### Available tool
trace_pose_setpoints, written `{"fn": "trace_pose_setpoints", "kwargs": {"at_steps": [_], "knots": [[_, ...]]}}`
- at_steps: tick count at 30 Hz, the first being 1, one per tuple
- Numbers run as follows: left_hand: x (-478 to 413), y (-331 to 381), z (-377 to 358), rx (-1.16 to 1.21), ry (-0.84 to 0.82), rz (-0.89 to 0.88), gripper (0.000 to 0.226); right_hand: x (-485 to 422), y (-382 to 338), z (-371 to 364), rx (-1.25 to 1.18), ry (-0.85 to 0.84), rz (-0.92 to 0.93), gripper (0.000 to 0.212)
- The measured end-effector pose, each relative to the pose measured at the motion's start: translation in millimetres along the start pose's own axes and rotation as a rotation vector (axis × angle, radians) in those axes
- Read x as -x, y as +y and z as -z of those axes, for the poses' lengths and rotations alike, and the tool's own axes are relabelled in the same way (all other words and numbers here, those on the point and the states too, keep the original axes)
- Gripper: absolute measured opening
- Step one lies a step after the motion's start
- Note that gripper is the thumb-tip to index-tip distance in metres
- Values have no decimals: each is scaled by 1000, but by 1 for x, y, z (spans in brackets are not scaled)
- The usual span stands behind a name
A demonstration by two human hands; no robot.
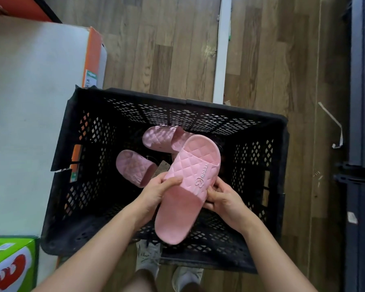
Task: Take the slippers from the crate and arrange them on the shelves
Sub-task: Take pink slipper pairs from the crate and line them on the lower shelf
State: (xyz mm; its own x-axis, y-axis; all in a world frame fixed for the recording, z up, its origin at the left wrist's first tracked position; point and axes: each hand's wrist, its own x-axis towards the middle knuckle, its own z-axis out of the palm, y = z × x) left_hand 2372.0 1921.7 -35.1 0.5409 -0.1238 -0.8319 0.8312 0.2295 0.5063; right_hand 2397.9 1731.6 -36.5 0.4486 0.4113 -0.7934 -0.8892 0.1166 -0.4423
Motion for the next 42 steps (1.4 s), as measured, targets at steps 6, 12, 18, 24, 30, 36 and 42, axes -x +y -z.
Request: {"fn": "trace_pose_setpoints", "kwargs": {"at_steps": [6,12,18,24,30,36,42], "knots": [[-6,-7,22,45,223,-1,81,-25,-1,-4,247,265,53,40],[-24,-14,68,97,408,-34,78,-91,-7,23,551,526,127,33],[-49,-33,106,191,506,-80,86,-158,-11,42,857,554,122,44],[-64,-44,114,210,529,-112,74,-197,-17,43,1035,626,84,71],[-58,-46,121,163,565,-125,81,-187,-12,44,951,574,-33,38],[-40,-49,117,92,574,-115,93,-167,6,41,646,624,-13,18],[-20,-49,112,184,577,-132,84,-99,28,43,515,607,-20,12]]}}
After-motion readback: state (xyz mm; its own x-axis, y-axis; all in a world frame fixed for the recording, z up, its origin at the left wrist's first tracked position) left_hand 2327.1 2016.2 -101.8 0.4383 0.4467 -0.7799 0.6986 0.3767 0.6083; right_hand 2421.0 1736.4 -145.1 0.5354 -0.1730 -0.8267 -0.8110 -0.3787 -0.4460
